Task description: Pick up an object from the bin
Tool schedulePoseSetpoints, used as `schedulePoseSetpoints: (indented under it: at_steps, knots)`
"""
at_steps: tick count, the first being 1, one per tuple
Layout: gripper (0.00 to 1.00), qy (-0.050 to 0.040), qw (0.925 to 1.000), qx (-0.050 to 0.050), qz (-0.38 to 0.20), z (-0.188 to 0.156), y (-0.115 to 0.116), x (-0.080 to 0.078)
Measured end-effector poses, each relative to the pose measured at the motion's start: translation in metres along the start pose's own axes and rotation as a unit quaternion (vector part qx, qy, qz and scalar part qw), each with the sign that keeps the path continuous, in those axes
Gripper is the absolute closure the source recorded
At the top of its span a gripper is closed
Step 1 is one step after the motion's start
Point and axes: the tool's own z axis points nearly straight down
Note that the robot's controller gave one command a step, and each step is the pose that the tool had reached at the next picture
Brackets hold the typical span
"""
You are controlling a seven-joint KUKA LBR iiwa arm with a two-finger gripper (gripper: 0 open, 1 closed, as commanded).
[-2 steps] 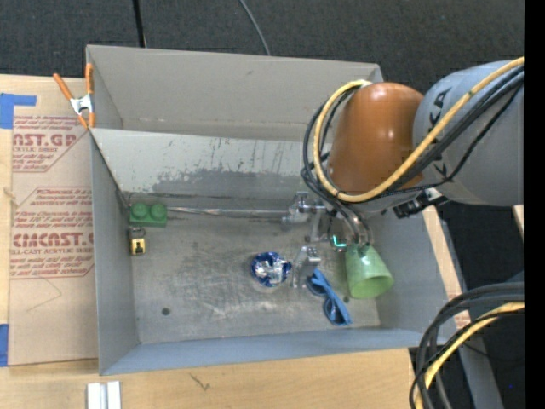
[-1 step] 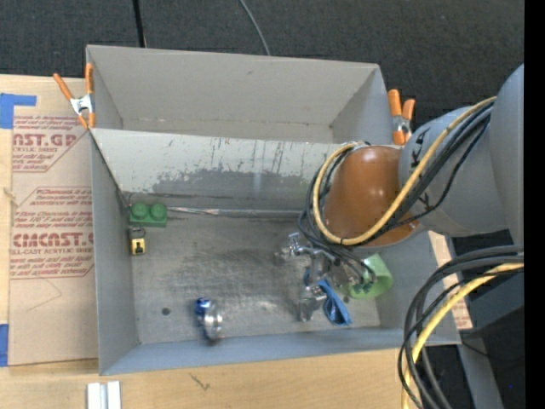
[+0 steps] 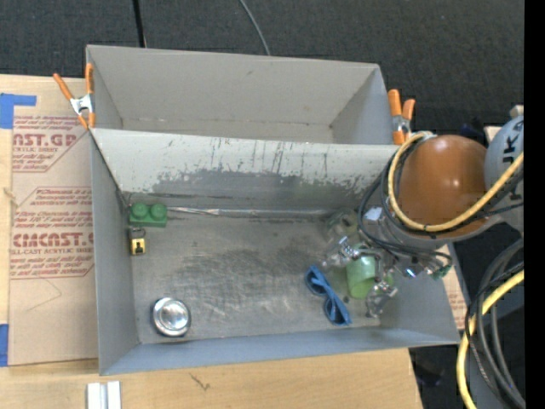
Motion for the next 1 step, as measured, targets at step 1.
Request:
schedulePoseSetpoints:
  at_steps: [1]
  knots:
    - [0.0, -0.0012, 0.9902, -0.001, -0.139, 0.0468, 0.0483, -0.0261]
